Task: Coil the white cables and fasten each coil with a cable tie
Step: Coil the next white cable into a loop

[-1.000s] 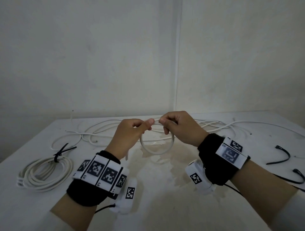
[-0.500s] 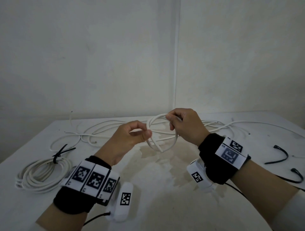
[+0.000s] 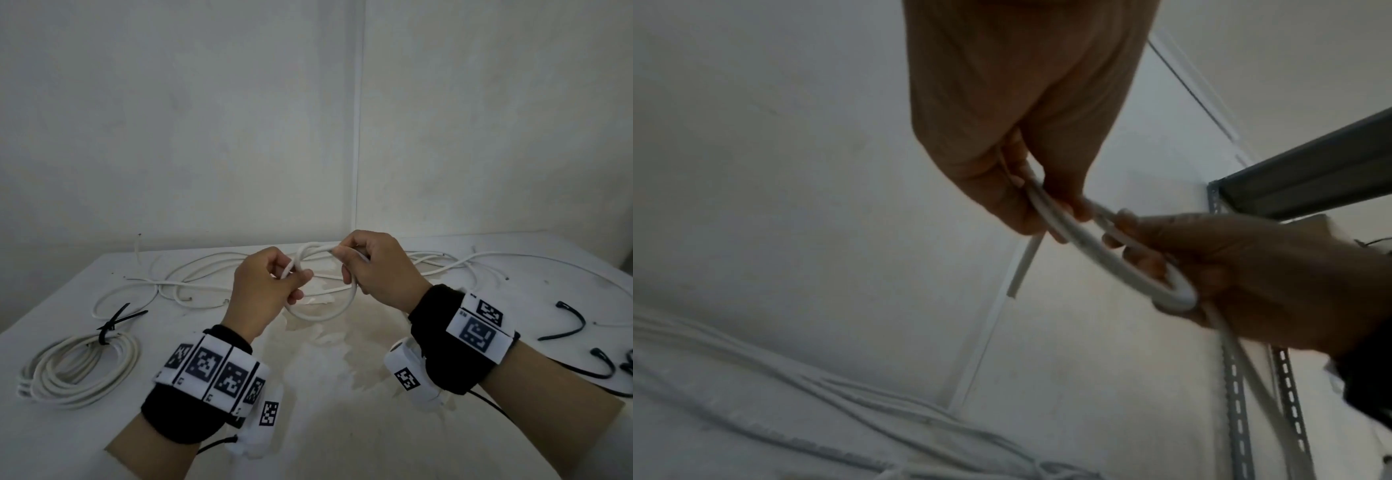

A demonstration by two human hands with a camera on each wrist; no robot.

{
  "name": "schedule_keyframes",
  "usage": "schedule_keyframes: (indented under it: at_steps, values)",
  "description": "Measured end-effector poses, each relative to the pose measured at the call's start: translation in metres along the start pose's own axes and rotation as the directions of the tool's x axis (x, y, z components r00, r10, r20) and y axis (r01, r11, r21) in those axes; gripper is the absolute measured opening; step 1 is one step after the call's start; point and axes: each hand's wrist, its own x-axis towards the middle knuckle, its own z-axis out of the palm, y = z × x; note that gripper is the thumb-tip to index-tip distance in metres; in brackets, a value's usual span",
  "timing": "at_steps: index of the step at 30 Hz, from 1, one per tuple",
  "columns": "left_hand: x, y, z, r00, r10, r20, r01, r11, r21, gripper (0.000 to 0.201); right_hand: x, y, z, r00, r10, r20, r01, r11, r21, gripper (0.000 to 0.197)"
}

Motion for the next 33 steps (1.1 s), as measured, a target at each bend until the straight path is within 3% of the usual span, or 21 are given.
schedule_keyframes:
  at_steps: [4, 7, 8, 10, 13, 18, 20, 22, 24, 26, 28, 30, 33]
  values:
    - [0.001, -0.008, 0.003, 0.989, 0.064, -0.132, -0.052, 0.995, 0.089, 0.021, -0.001, -0.002, 0.003, 0.998, 0.034, 0.055, -0.034, 0.999, -0.003, 0.025]
    - [0.001, -0.012, 0.001, 0.955, 0.268, -0.127, -0.195, 0.889, 0.414, 0.029, -0.001, -0.001, 0.0, 0.995, 0.073, 0.061, -0.076, 0.996, 0.044, 0.027]
    - [0.003, -0.013, -0.001, 0.944, 0.316, -0.095, -0.244, 0.863, 0.443, 0.028, -0.002, 0.0, -0.002, 0.994, 0.089, 0.062, -0.093, 0.994, 0.061, 0.027]
    - [0.004, -0.013, -0.005, 0.96, 0.279, 0.011, -0.27, 0.918, 0.29, 0.026, -0.003, 0.002, -0.005, 0.991, 0.118, 0.068, -0.123, 0.989, 0.085, 0.025]
    - [0.003, -0.01, -0.003, 0.981, 0.128, 0.149, -0.132, 0.991, 0.018, 0.022, -0.005, 0.003, -0.006, 0.99, 0.13, 0.063, -0.135, 0.987, 0.083, 0.023]
    - [-0.001, -0.003, -0.003, 0.964, 0.148, 0.221, -0.188, 0.967, 0.17, 0.019, 0.0, 0.004, -0.009, 0.996, 0.094, -0.01, -0.093, 0.995, 0.029, 0.022]
    - [0.0, -0.003, -0.006, 0.939, 0.224, 0.259, -0.305, 0.892, 0.333, 0.031, 0.001, 0.005, -0.011, 0.998, 0.057, -0.031, -0.057, 0.998, 0.003, 0.022]
    - [0.003, -0.005, -0.01, 0.908, 0.303, 0.291, -0.417, 0.733, 0.538, 0.051, 0.001, 0.007, -0.011, 0.999, 0.034, -0.04, -0.035, 0.999, -0.02, 0.022]
    - [0.003, -0.008, -0.013, 0.899, 0.311, 0.309, -0.438, 0.678, 0.591, 0.059, 0.0, 0.009, -0.01, 0.999, 0.024, -0.043, -0.025, 0.999, -0.033, 0.023]
    - [0.002, -0.009, -0.013, 0.931, 0.222, 0.291, -0.345, 0.796, 0.497, 0.05, 0.0, 0.011, -0.008, 0.998, 0.018, -0.052, -0.02, 0.999, -0.028, 0.023]
    - [-0.001, -0.007, -0.011, 0.951, 0.1, 0.294, -0.183, 0.944, 0.273, 0.045, 0.001, 0.012, -0.006, 0.998, 0.008, -0.064, -0.01, 1.0, -0.029, 0.023]
    - [-0.001, -0.003, -0.011, 0.936, 0.017, 0.352, -0.066, 0.989, 0.13, 0.045, 0.003, 0.012, -0.006, 0.997, 0.004, -0.077, -0.006, 0.999, -0.034, 0.021]
    - [-0.001, 0.001, -0.012, 0.905, -0.011, 0.425, -0.006, 0.999, 0.041, 0.042, 0.005, 0.013, -0.006, 0.996, 0.001, -0.094, -0.005, 0.999, -0.039, 0.021]
